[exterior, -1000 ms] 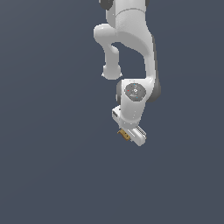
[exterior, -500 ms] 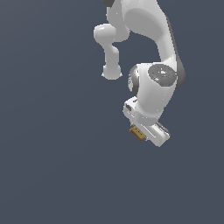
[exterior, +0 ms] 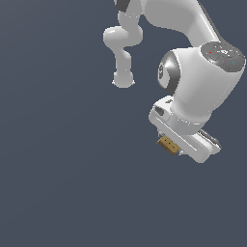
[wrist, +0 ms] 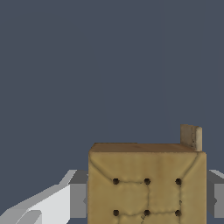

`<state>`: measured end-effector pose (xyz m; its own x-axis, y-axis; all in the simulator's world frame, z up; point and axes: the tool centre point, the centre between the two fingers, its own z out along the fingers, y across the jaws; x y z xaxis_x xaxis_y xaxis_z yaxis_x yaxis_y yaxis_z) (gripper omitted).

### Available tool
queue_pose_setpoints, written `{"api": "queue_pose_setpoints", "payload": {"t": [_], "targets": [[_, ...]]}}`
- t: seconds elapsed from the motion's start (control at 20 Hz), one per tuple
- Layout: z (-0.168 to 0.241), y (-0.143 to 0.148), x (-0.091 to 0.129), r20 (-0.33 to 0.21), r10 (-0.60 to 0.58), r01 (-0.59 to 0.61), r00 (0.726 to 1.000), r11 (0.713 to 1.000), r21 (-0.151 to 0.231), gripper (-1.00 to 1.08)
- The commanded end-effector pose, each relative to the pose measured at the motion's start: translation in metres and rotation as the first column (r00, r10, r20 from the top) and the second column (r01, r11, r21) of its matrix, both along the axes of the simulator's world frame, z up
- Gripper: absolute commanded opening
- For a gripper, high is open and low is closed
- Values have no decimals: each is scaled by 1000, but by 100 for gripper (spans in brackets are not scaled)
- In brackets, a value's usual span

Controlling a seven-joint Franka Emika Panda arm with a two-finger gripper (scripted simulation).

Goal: Pick up the object and move it to a goal position.

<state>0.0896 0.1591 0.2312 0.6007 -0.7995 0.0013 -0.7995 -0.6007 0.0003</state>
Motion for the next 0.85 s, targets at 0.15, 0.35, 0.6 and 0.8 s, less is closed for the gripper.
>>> {"api": "queue_pose_setpoints", "payload": {"t": [0.15,0.35,0.6,0.8], "targets": [[23,12,11,0,0,0,1000,1000,0,-100],[32,17,16,0,0,0,1000,1000,0,-100],[38,21,20,-1,0,0,1000,1000,1,-100],[39,22,20,-1,0,0,1000,1000,1,-100]]}}
